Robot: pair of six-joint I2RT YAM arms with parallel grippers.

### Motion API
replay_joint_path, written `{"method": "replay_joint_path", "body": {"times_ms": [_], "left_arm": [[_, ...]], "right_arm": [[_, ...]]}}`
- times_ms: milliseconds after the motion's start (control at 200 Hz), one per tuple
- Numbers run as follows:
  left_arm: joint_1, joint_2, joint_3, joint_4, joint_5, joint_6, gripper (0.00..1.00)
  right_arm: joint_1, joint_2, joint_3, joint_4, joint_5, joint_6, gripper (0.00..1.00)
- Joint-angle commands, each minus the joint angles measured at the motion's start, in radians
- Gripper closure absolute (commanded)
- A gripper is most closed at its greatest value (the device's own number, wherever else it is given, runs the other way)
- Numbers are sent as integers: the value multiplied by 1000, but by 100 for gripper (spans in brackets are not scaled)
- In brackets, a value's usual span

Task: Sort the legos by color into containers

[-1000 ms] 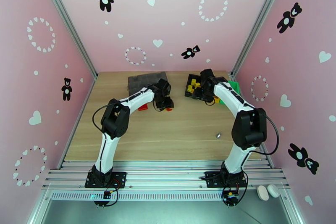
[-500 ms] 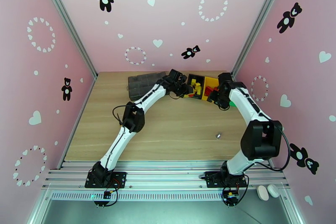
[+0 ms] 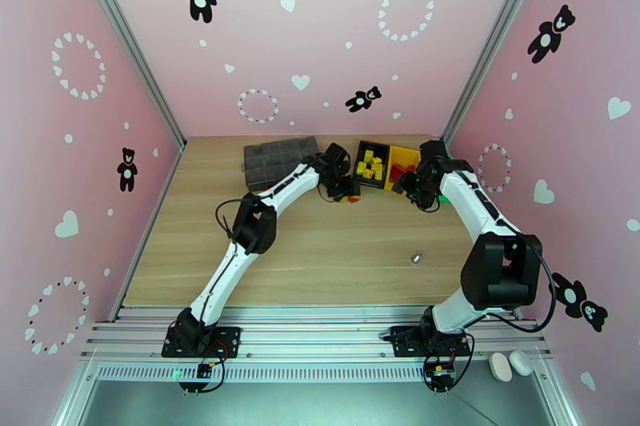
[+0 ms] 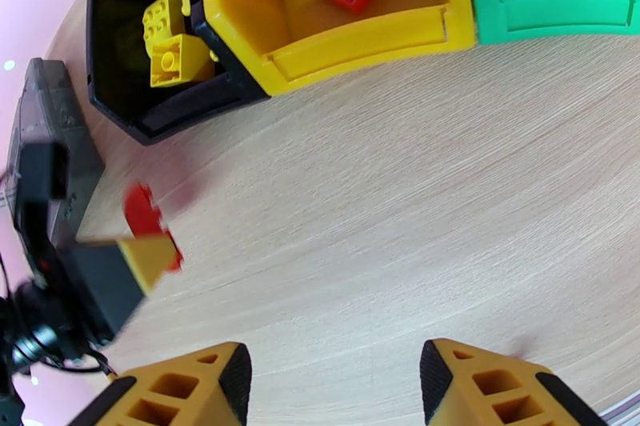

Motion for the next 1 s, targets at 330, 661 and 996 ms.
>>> {"method": "replay_joint_path", "body": {"times_ms": [330,661,996], "left_arm": [[-78,-145,-137,-85,-140,83,27],[3,-465,-522,-20,-210,105,22],[225,-778,-938,93,-238,37,11]], "right_arm": [[174,93,22,-22,42,46,38],[273,176,85,4,79,88,36],[435,456,287,-207,205,-180,31]]}}
